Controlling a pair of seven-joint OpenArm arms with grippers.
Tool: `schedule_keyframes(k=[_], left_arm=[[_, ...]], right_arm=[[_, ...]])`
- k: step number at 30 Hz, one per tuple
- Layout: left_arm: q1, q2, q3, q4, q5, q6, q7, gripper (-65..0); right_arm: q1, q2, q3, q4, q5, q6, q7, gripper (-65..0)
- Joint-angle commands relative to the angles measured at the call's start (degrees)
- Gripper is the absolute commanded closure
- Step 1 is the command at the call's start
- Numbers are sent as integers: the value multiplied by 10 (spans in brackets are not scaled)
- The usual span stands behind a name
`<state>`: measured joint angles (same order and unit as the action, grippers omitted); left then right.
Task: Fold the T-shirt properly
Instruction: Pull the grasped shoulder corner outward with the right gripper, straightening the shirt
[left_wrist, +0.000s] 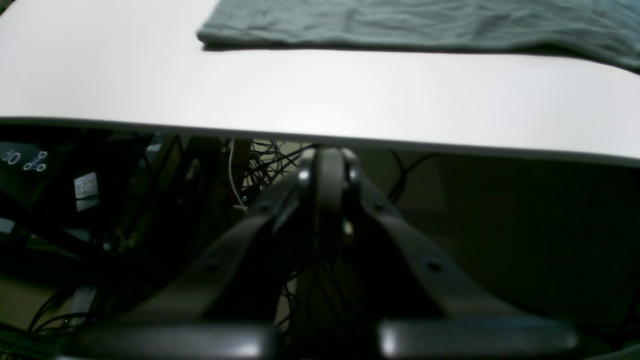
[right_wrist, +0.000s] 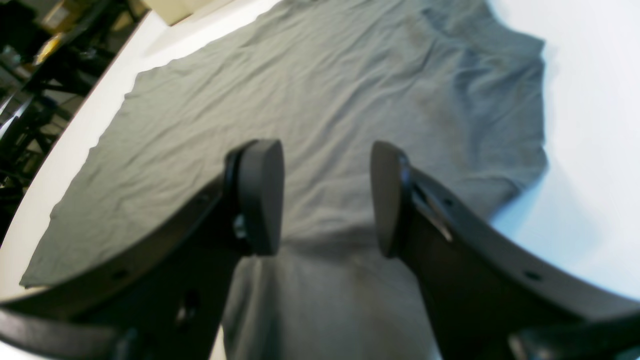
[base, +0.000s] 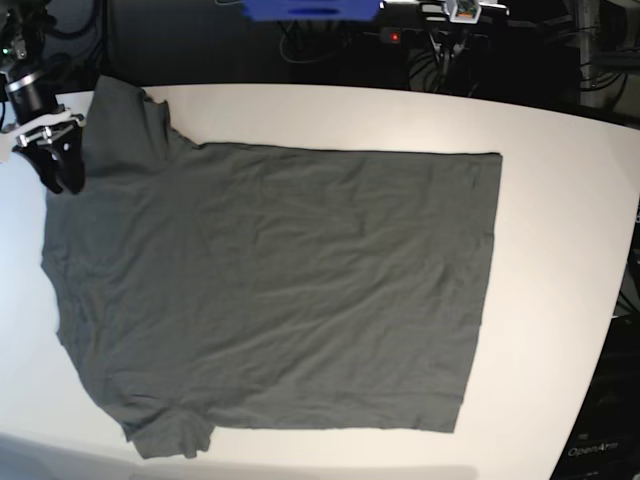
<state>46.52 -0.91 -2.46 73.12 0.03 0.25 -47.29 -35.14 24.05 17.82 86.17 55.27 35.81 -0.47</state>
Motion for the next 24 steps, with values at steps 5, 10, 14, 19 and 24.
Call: schedule_keyframes(k=[5, 10, 14, 19, 24], left_arm=[[9, 1, 0, 7, 0, 1, -16, -12], [9, 1, 0, 7, 0, 1, -16, -12], [9, 1, 0, 8, 0, 1, -16, -12], [9, 1, 0, 4, 0, 1, -17, -12], [9, 1, 0, 4, 0, 1, -17, -12]], right_arm=[[15, 5, 72, 3, 47, 16, -127, -289], [46, 0, 134, 3, 49, 19, -275, -289], [73, -1, 169, -3, 49, 19, -379, -289], [112, 2, 196, -51, 49, 23, -481, -289], [131, 12, 194, -84, 48, 42, -513, -289]])
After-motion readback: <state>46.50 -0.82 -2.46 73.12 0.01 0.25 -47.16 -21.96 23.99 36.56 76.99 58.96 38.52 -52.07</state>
